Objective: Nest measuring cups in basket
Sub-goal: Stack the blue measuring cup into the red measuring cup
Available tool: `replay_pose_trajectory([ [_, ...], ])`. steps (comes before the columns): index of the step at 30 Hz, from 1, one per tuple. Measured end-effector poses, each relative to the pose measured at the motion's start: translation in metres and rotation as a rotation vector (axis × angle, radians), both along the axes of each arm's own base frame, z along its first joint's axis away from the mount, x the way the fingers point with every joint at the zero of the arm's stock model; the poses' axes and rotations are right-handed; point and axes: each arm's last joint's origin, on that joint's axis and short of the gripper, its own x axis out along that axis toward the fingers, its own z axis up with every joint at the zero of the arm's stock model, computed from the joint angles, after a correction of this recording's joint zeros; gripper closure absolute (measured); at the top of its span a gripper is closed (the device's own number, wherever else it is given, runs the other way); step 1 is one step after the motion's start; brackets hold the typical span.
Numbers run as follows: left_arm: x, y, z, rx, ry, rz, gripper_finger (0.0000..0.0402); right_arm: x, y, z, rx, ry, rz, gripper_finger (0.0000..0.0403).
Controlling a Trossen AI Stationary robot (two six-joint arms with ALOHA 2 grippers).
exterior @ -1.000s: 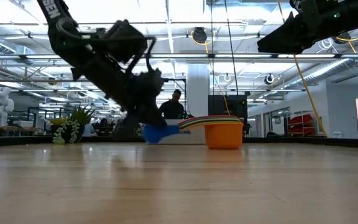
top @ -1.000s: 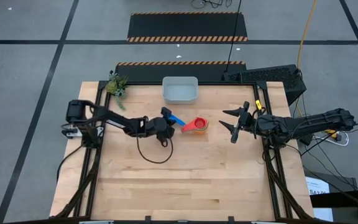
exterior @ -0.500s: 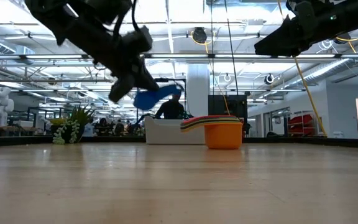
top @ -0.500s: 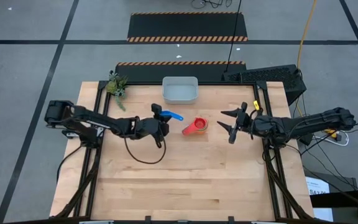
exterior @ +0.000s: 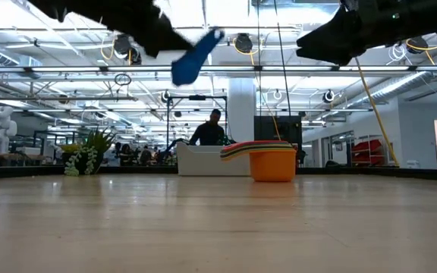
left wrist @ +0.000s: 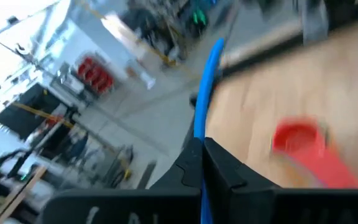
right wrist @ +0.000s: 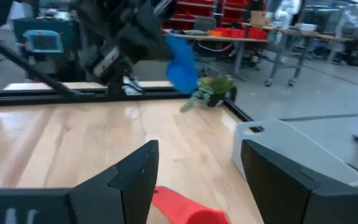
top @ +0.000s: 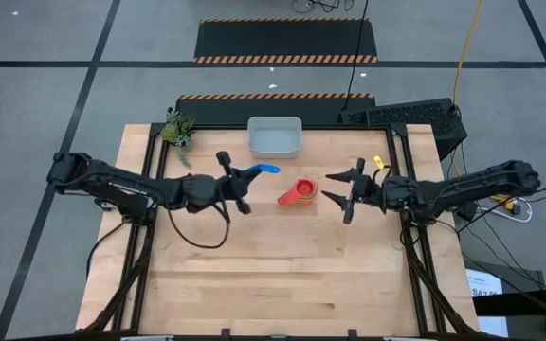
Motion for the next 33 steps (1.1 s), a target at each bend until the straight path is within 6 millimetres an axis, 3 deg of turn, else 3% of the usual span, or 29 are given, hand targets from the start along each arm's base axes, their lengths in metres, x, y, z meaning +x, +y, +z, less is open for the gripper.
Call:
replay_pose_trajectory([
  [10,0.0,-0.018,0.023,-0.063,-0.255,-0.205,0.0401,0.026,0.005,-0.008,-0.064,-0.063,0.084,0.0179],
  [18,0.0,-0.023,0.038,-0.111,-0.445,-0.366,0.0401,0.032,0.006,-0.005,-0.105,-0.138,0.083,0.0179],
  [27,0.014,-0.025,0.033,-0.182,-0.636,-0.548,0.0401,0.035,0.013,0.012,-0.095,-0.22,0.108,0.0179],
  [33,0.026,-0.02,0.018,-0.178,-0.755,-0.612,0.0401,0.037,0.016,0.018,-0.054,-0.246,0.124,0.0179],
])
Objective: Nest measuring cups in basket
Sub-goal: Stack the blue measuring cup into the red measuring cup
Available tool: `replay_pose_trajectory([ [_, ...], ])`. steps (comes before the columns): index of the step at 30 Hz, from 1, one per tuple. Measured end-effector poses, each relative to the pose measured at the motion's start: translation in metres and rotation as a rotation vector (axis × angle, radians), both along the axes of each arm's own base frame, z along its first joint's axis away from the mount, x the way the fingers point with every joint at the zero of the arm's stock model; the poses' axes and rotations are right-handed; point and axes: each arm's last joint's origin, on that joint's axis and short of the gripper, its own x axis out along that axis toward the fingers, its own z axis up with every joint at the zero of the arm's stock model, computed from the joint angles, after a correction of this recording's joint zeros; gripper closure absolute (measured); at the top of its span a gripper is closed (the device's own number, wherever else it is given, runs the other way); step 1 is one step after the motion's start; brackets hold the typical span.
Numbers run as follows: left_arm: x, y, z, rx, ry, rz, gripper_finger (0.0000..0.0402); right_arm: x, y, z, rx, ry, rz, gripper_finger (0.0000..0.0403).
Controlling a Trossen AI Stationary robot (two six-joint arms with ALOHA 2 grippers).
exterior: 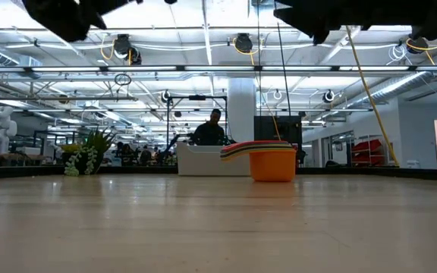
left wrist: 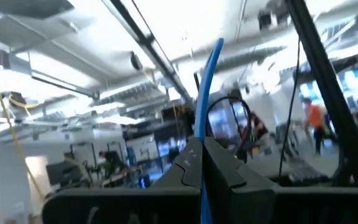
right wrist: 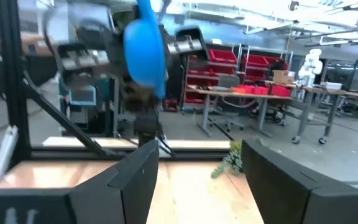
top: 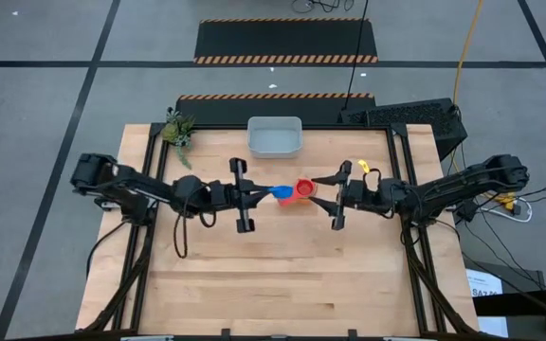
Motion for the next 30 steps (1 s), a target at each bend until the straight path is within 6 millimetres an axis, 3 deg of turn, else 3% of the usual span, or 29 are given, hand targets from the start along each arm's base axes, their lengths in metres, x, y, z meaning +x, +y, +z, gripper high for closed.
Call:
replay_pose_trajectory([
  [7,0.019,0.011,-0.023,-0.056,-0.044,-0.071,0.0401,0.0,0.003,0.003,0.022,-0.031,0.064,0.0179],
  [14,0.05,0.008,-0.018,-0.023,-0.083,-0.139,0.0401,0.009,0.005,-0.004,0.021,-0.035,0.08,0.0179],
  [24,0.057,0.008,-0.014,-0.013,-0.077,-0.157,0.0401,0.016,0.008,-0.009,0.009,-0.069,0.137,0.018],
  [30,0.059,0.008,-0.018,-0.036,-0.04,-0.172,0.0401,0.016,0.008,-0.009,0.007,-0.072,0.137,0.0211],
])
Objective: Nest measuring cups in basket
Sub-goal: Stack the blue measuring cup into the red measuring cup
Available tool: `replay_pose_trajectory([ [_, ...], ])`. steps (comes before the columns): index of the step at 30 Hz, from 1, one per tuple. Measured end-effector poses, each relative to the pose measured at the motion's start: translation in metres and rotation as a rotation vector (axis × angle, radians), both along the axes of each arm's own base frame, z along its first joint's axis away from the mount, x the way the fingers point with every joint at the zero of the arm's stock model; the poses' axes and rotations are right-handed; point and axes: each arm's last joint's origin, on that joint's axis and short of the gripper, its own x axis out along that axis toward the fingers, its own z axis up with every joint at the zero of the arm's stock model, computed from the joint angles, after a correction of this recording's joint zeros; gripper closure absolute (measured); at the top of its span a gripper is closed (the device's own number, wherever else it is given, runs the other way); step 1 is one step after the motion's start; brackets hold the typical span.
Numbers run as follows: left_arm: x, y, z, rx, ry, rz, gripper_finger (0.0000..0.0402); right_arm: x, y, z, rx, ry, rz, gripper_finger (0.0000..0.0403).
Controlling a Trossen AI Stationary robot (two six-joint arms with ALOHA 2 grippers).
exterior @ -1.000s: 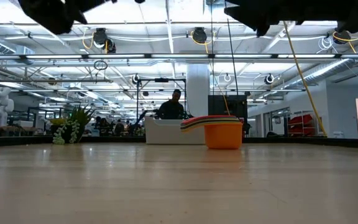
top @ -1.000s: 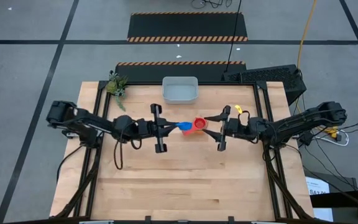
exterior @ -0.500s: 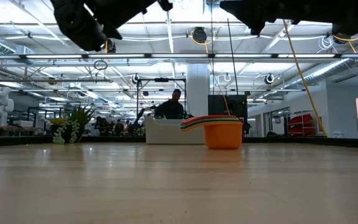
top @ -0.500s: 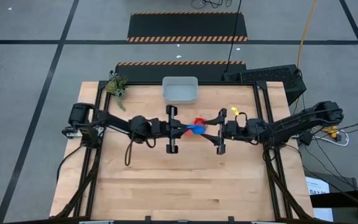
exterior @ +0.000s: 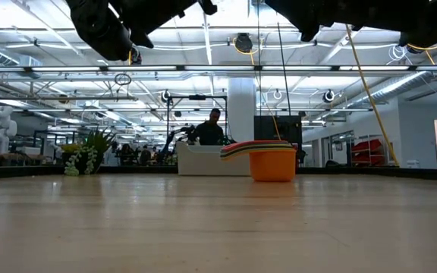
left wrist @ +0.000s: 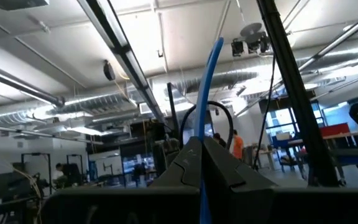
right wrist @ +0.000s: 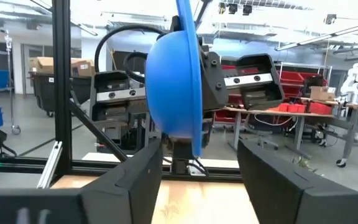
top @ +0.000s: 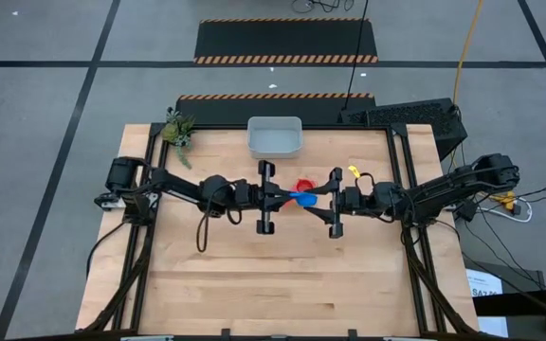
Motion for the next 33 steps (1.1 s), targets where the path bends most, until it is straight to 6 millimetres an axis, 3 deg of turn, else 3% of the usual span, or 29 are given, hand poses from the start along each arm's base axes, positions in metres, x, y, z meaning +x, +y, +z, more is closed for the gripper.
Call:
replay_pose_trajectory([
  [17,0.003,-0.001,-0.005,-0.006,0.063,-0.013,0.0396,0.0,0.001,-0.002,-0.04,0.02,0.043,0.0393],
  [25,0.005,0.0,-0.007,-0.056,0.153,-0.032,0.0347,-0.002,0.0,-0.003,-0.063,0.063,0.009,0.04],
  [33,-0.009,0.008,0.015,-0.095,0.392,-0.023,0.0259,-0.01,-0.004,-0.004,-0.078,0.169,-0.087,0.0402],
])
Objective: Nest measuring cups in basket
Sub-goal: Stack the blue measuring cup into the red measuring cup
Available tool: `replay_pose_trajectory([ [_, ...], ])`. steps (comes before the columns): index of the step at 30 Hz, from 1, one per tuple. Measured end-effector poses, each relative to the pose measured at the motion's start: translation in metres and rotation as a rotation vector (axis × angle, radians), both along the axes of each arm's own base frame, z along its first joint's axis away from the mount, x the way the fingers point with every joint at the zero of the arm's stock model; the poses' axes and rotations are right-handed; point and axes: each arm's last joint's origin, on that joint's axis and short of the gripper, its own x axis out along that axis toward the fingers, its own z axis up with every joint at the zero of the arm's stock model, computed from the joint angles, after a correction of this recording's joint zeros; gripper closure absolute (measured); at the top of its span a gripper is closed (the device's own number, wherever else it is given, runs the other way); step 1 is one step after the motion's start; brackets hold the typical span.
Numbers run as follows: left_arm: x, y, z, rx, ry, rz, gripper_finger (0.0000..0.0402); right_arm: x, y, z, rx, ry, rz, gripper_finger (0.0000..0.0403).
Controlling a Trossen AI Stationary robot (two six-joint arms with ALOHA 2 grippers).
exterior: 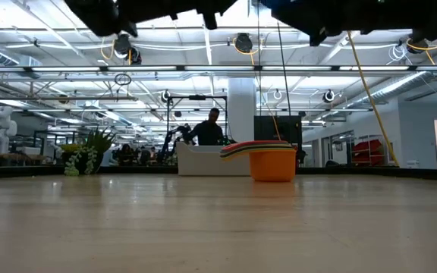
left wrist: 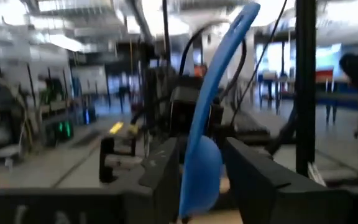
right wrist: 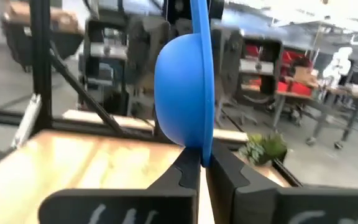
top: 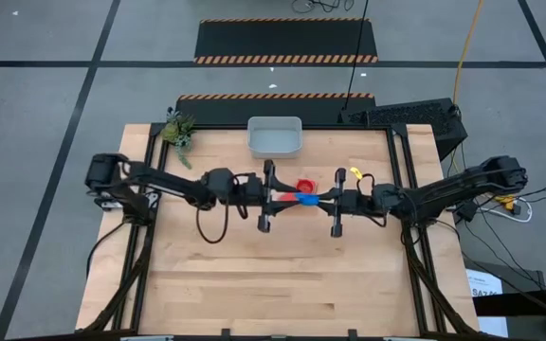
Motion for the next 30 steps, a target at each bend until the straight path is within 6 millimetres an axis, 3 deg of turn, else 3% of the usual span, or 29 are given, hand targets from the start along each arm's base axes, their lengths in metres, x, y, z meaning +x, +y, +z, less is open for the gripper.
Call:
replay_pose_trajectory([
  [5,-0.017,0.001,0.018,0.016,0.097,0.063,0.0224,-0.003,-0.002,-0.005,-0.028,0.084,-0.061,0.0402],
  [11,-0.034,0.002,0.028,0.042,0.205,0.191,0.0209,-0.004,-0.005,-0.012,-0.05,0.159,-0.097,0.0402],
  [30,-0.035,-0.001,0.017,0.188,0.322,0.252,0.0227,-0.011,-0.017,-0.035,-0.16,0.413,-0.362,0.0403],
])
